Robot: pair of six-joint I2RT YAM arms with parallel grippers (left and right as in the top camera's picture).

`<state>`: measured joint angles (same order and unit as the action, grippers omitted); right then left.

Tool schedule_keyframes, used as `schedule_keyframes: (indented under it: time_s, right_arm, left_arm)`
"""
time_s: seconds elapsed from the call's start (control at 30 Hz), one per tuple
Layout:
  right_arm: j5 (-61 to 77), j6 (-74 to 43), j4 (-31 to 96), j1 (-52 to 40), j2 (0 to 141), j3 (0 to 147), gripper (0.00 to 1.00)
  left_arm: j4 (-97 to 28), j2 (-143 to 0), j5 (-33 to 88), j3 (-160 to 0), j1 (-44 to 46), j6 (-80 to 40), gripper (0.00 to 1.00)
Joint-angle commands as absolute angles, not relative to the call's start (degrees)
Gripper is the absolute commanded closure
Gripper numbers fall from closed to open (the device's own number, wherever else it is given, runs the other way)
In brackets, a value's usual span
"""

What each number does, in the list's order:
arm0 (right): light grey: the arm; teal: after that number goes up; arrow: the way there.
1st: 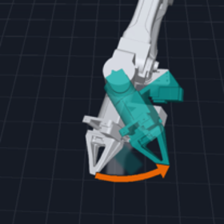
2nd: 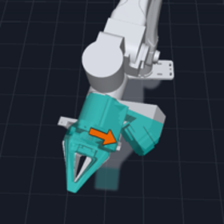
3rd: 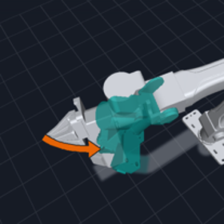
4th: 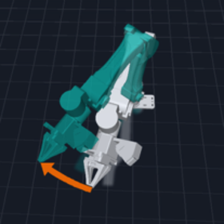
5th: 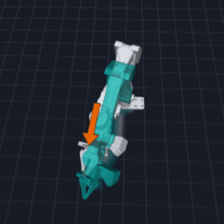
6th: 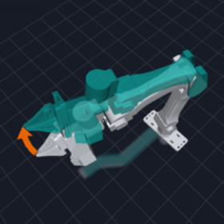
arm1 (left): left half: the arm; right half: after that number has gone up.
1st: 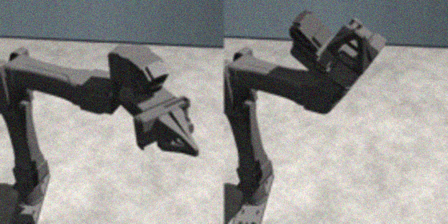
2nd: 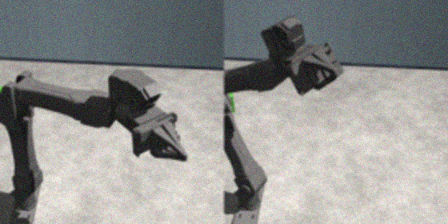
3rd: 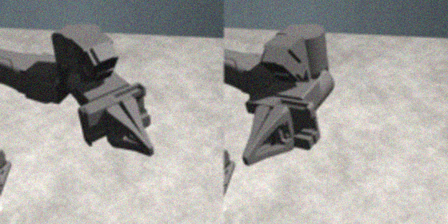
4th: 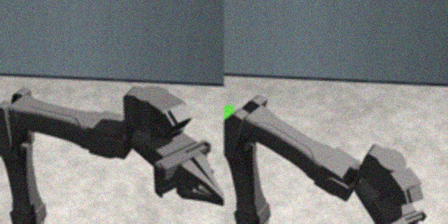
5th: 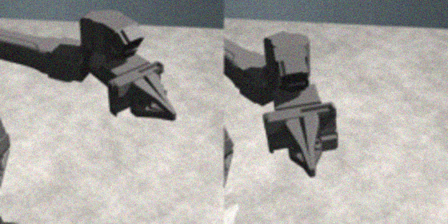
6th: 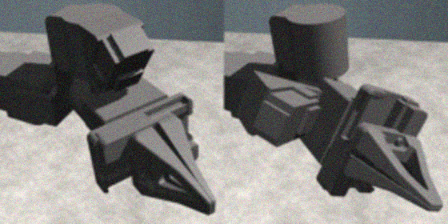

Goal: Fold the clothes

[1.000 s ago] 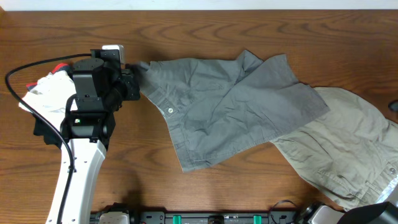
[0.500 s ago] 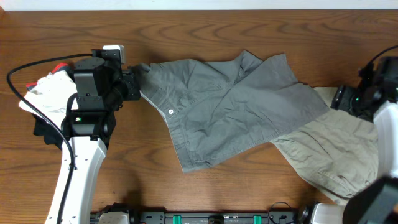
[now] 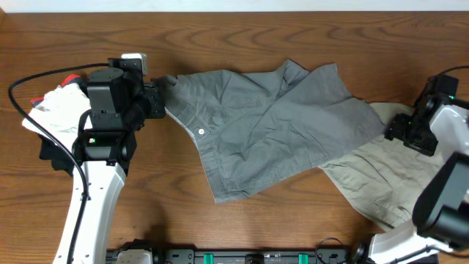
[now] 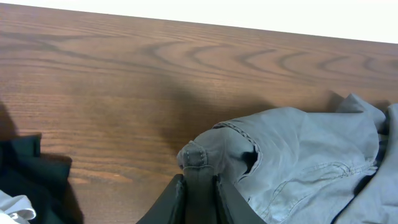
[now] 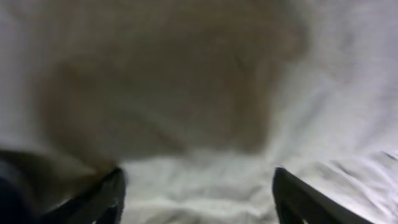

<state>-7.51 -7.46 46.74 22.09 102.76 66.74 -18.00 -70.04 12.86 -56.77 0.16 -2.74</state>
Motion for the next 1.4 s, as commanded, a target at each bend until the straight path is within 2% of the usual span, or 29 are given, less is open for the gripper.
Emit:
schedule_keyframes:
  time_s: [0.0, 0.13, 0.17, 0.2, 0.23, 0.3, 0.37, 0.67, 0.93, 1.07, 1.17, 1.2, 1.23, 1.37]
  right_arm:
    - [-5.5, -8.0, 45.7, 22.4, 106.7, 66.5, 0.18]
    - [-3.6, -7.6, 44.8, 22.4, 110.1, 66.5, 0.13]
    - [-3.6, -7.6, 44.8, 22.4, 110.5, 66.5, 0.15]
    - [-3.6, -7.6, 44.7, 22.4, 110.7, 66.5, 0.20]
    - [-3.6, -7.6, 44.5, 22.4, 110.7, 66.5, 0.31]
    - [-3.6, -7.6, 44.2, 22.5, 110.5, 66.6, 0.70]
    - [-3.6, -7.6, 44.1, 22.5, 110.1, 66.8, 0.98]
    - [-10.2, -12.1, 46.0, 26.1, 100.5, 72.8, 0.99]
    - [-14.3, -17.3, 41.6, 35.8, 84.6, 76.9, 0.99]
    - [-11.3, -18.4, 41.3, 40.2, 82.1, 76.9, 0.97]
    - [-8.1, -18.4, 43.3, 40.8, 83.0, 76.7, 0.50]
    - [-8.1, -18.4, 44.1, 40.7, 83.7, 76.6, 0.41]
    - [-8.1, -18.4, 44.7, 40.5, 84.3, 76.6, 0.36]
    - [-7.6, -18.4, 47.0, 39.7, 86.4, 76.6, 0.38]
  left_arm:
    - [-17.9, -70.1, 12.1, -57.3, 0.0, -2.2, 0.83]
    - [-17.9, -70.1, 12.1, -57.3, 0.0, -2.2, 0.83]
    - [-17.9, -70.1, 12.2, -57.3, 0.0, -2.2, 0.83]
    - [-17.9, -70.1, 12.2, -57.3, 0.0, -2.2, 0.83]
    - [-17.9, -70.1, 12.1, -57.3, -0.1, -2.2, 0.83]
    - [-17.9, -70.1, 12.2, -57.3, 0.0, -2.2, 0.83]
    - [-17.9, -70.1, 12.2, -57.3, 0.0, -2.2, 0.84]
    - [-18.0, -70.1, 12.2, -57.3, -0.1, -2.2, 0.83]
    - [-17.9, -70.1, 12.2, -57.3, 0.0, -2.2, 0.83]
    - [-18.0, -70.1, 12.2, -57.3, 0.0, -2.2, 0.83]
    - [-18.0, -70.1, 12.2, -57.3, -0.1, -2.2, 0.83]
    - [-18.0, -70.1, 12.2, -57.3, -0.1, -2.2, 0.83]
    - [-18.0, -70.1, 12.2, -57.3, 0.0, -2.2, 0.83]
    - [-18.6, -70.1, 12.2, -57.3, 0.0, -2.2, 0.83]
